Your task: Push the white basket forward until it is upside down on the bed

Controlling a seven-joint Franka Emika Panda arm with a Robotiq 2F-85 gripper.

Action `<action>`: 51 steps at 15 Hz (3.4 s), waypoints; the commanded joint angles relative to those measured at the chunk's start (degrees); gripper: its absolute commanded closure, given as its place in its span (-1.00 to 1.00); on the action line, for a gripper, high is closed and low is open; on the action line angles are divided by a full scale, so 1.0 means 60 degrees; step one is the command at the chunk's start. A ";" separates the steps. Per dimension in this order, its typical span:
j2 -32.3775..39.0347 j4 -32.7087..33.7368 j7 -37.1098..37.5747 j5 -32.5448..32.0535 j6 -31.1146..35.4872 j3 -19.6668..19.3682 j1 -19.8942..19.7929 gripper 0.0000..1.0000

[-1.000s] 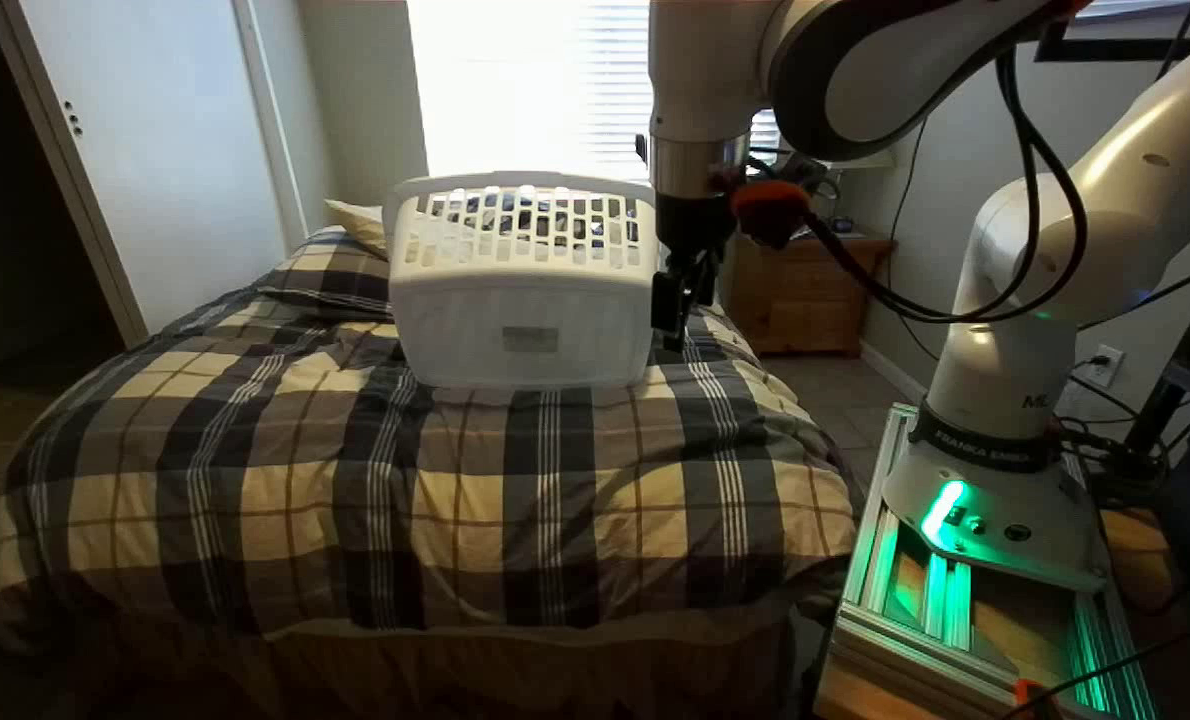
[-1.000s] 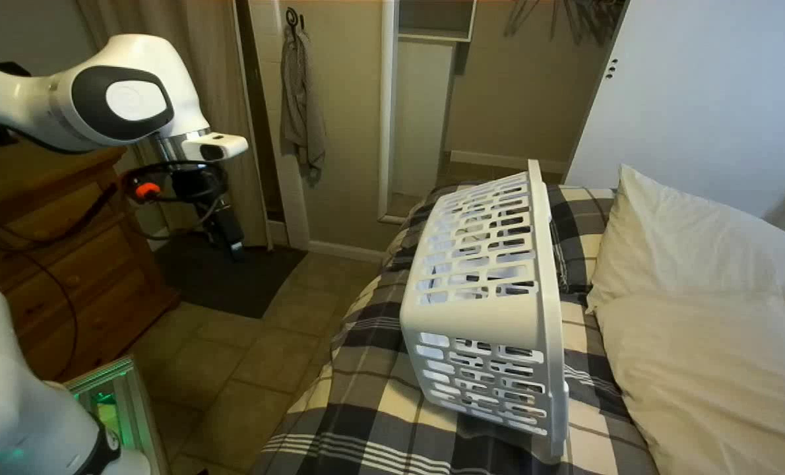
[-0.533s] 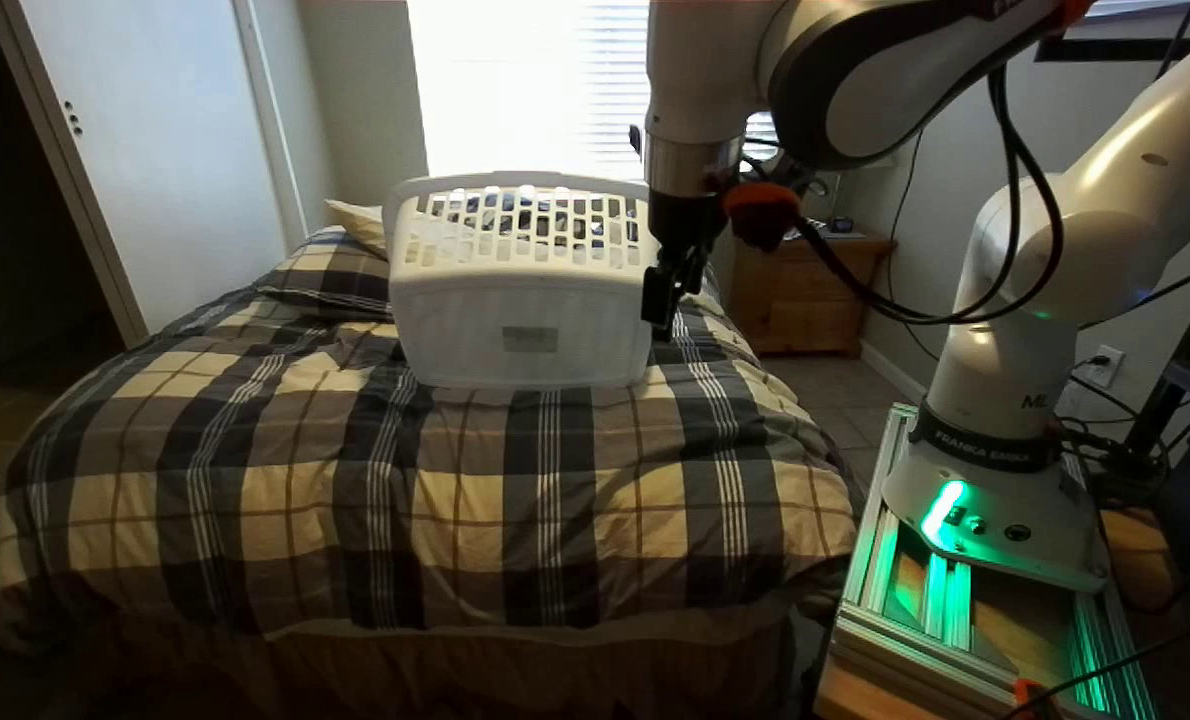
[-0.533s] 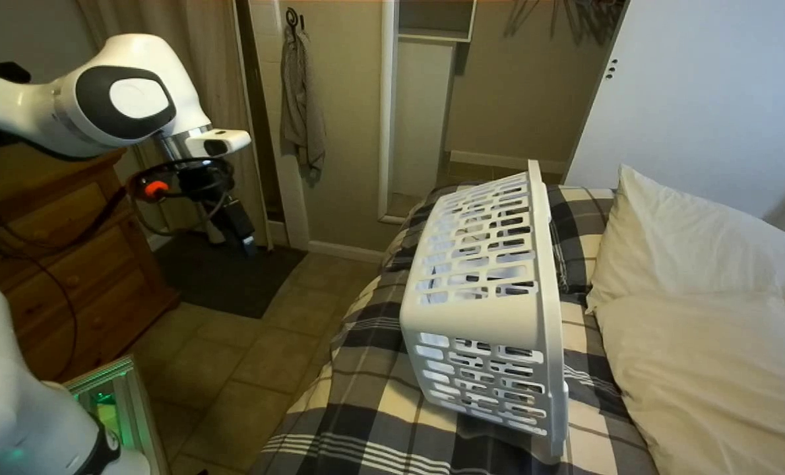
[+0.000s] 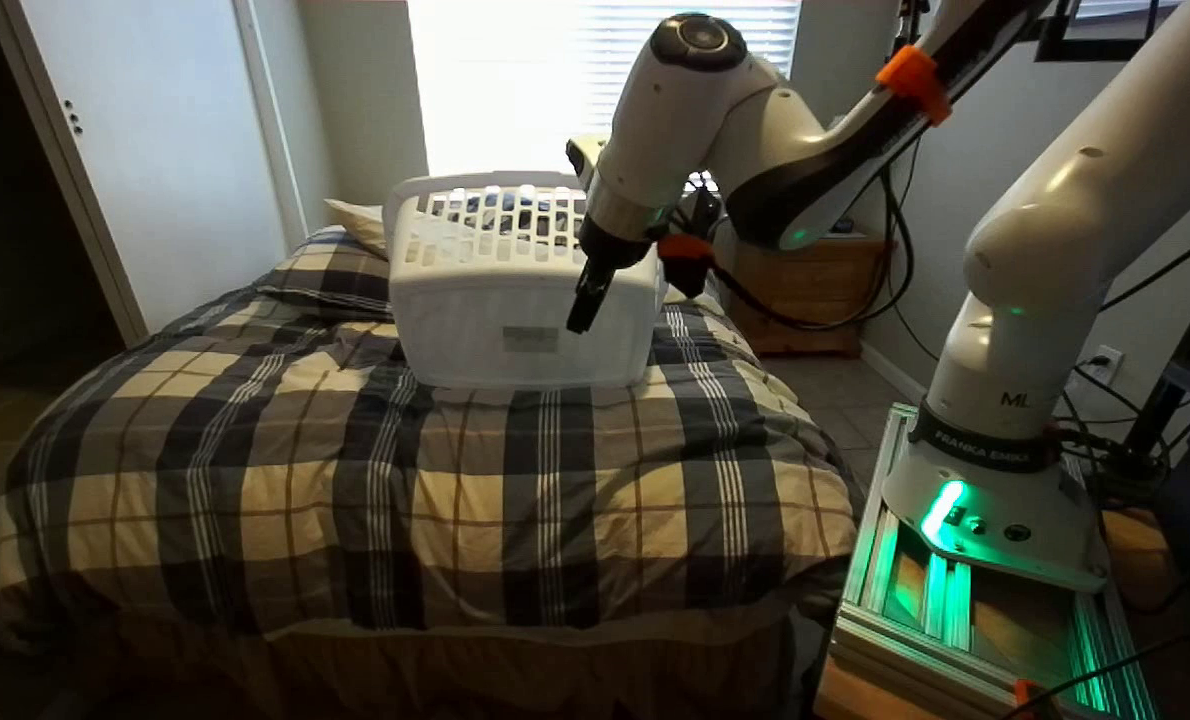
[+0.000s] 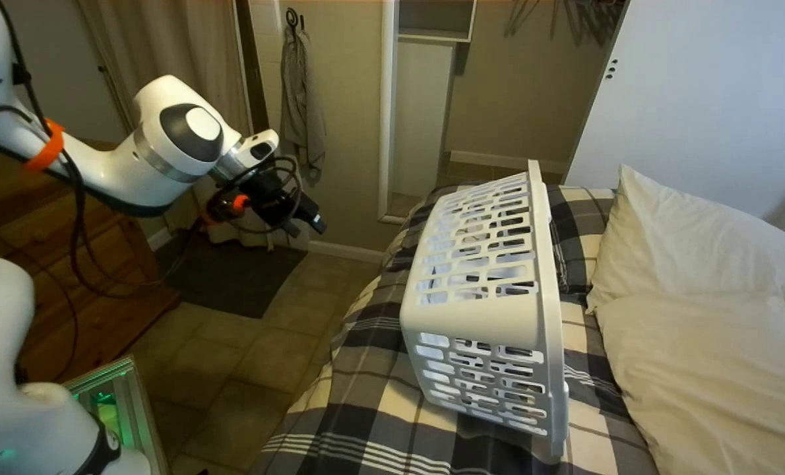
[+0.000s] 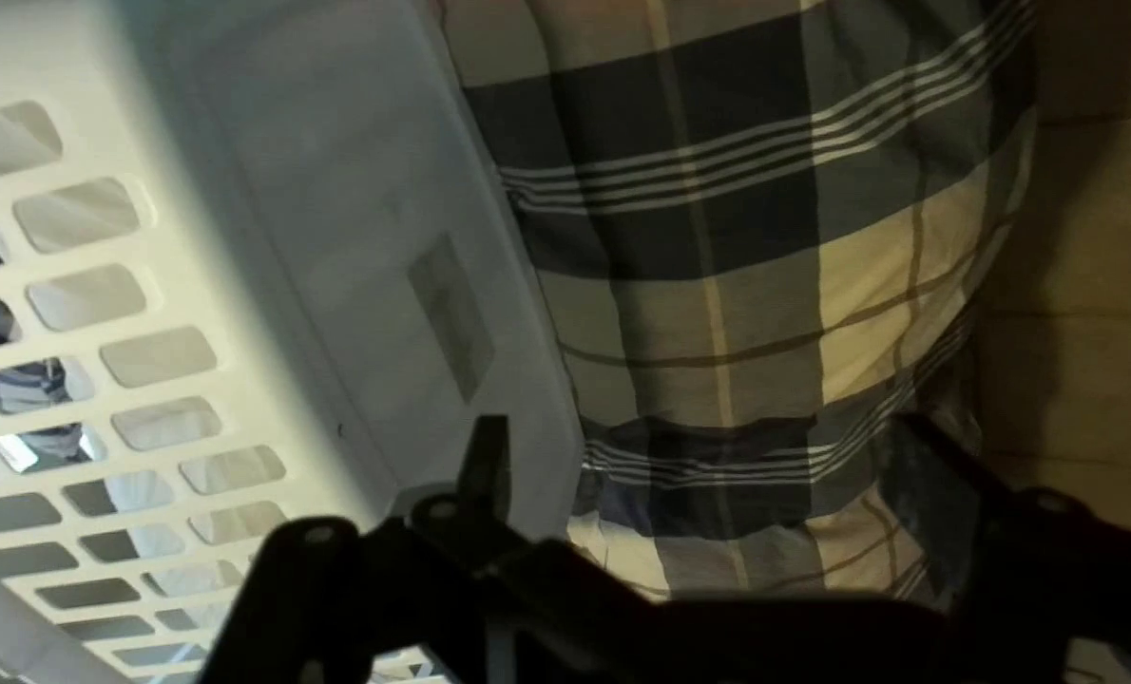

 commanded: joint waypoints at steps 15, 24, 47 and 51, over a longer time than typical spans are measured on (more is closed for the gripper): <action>0.6342 0.4015 0.2921 -0.6545 -0.3123 0.0231 -0.1812 0.68; 0.5123 0.3521 0.3078 -0.6310 -0.2788 -0.1974 0.0401 0.81; 0.7392 0.5961 0.7718 -1.2938 -0.2419 -0.5766 0.1969 1.00; 0.7618 0.6254 0.8241 -1.3037 -0.1971 -0.5783 0.1583 1.00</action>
